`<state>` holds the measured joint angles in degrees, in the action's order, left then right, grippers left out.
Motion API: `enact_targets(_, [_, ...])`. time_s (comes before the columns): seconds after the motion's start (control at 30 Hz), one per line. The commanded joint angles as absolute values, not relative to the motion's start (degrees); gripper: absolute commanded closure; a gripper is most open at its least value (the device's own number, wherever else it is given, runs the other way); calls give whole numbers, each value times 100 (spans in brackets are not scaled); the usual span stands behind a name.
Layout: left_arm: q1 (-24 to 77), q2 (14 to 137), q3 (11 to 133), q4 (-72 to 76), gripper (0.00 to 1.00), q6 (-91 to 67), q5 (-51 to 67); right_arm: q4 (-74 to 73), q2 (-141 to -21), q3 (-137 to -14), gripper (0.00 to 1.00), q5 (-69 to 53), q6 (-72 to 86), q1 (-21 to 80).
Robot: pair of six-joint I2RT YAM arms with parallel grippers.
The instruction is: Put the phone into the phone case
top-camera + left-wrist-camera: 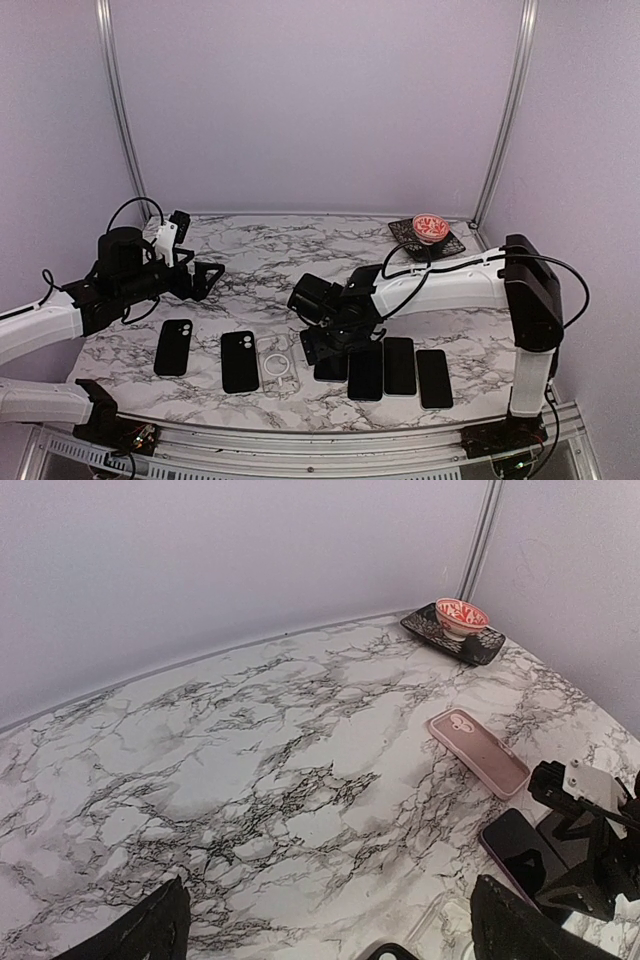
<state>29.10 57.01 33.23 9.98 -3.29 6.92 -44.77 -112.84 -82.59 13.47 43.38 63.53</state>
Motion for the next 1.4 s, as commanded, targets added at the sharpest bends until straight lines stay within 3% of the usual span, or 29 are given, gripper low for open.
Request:
enact_targets(0.0, [2953,5688,3323,1046,1,-342,592,-4286,-11161,-7891,13,866,5063,6441])
enact_targets(0.27, [2971,5747,3331,1046,1,-333,589,-3580,-10709,-6998,13,359,5535,6581])
enact_targets(0.6, [2979,5794,3328,1046,1,-304,572,-3360,-10662,-6790,16,115,5628,6786])
enact_targets(0.8, [2979,5792,3330,1037,1,-290,554,-3631,-10448,-6403,5,308,5722,6657])
enact_targets(1.03, [2979,5770,3323,1028,1,-277,572,-3859,-10021,-5908,1,684,5213,5929])
enact_targets(1.2, [2979,5782,3324,1028,1,-255,545,-4025,-10162,-6456,1,882,4743,5834])
enact_targets(1.37, [2979,5810,3331,1014,1,-244,530,-4429,-11069,-8048,2,1465,4639,6250])
